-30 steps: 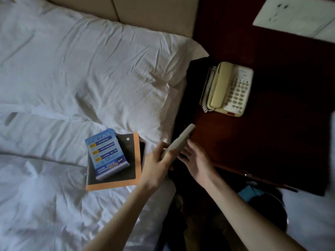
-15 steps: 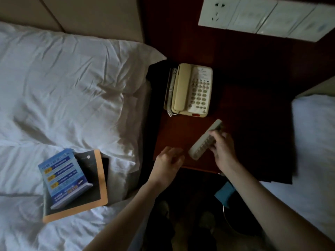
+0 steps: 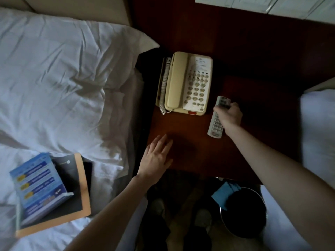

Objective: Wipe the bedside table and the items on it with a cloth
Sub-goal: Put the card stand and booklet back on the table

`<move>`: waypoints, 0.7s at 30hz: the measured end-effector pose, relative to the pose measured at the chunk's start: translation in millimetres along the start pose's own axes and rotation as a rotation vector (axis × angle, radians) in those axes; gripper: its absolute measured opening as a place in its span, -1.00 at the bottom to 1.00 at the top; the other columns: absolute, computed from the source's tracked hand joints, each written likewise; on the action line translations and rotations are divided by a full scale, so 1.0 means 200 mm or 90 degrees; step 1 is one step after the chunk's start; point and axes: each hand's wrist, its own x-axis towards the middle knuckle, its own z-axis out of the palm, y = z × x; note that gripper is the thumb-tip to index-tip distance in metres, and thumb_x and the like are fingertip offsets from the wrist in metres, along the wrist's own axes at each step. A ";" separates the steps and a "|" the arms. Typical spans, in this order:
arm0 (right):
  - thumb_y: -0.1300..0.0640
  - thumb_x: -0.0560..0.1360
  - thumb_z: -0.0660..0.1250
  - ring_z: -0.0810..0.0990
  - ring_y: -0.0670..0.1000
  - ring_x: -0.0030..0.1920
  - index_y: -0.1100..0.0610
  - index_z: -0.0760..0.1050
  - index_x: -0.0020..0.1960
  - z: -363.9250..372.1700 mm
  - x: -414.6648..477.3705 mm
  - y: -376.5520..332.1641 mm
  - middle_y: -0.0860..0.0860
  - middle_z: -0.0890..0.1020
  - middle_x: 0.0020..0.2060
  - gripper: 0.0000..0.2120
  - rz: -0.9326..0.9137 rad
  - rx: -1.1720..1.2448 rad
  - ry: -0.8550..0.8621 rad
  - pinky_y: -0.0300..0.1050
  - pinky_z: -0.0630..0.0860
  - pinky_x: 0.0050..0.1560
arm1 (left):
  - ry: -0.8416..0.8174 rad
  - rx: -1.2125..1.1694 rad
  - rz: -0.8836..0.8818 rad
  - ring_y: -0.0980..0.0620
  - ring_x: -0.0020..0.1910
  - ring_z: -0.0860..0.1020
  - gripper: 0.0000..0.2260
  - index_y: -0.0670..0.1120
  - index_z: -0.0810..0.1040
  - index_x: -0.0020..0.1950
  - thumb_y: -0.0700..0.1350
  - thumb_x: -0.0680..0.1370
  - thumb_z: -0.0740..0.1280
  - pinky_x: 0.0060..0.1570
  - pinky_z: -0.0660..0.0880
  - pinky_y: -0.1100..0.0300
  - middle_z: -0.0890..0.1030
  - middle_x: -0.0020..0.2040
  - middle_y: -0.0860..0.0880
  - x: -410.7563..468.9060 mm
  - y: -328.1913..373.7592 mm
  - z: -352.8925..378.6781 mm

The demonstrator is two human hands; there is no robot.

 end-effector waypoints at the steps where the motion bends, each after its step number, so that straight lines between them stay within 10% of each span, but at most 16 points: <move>1: 0.05 0.35 0.44 0.61 0.10 -0.03 0.21 0.43 0.17 0.02 0.03 -0.01 0.16 0.56 0.11 -0.53 -0.004 -0.028 -0.002 -0.10 0.55 -0.15 | -0.020 0.010 -0.007 -0.07 0.55 -0.04 -0.40 0.04 0.09 0.54 0.07 0.55 0.25 0.47 0.01 0.02 0.02 0.58 -0.02 0.00 -0.01 0.02; 21: 0.07 0.44 0.39 0.34 0.22 0.32 0.26 0.29 0.29 0.18 0.26 -0.19 0.22 0.31 0.31 -0.48 -0.086 -0.235 0.056 0.08 0.44 0.20 | -0.065 0.013 -0.023 0.04 0.54 -0.18 -0.32 0.15 -0.05 0.54 0.07 0.54 0.28 0.48 0.06 0.08 -0.19 0.57 0.10 -0.01 -0.04 0.05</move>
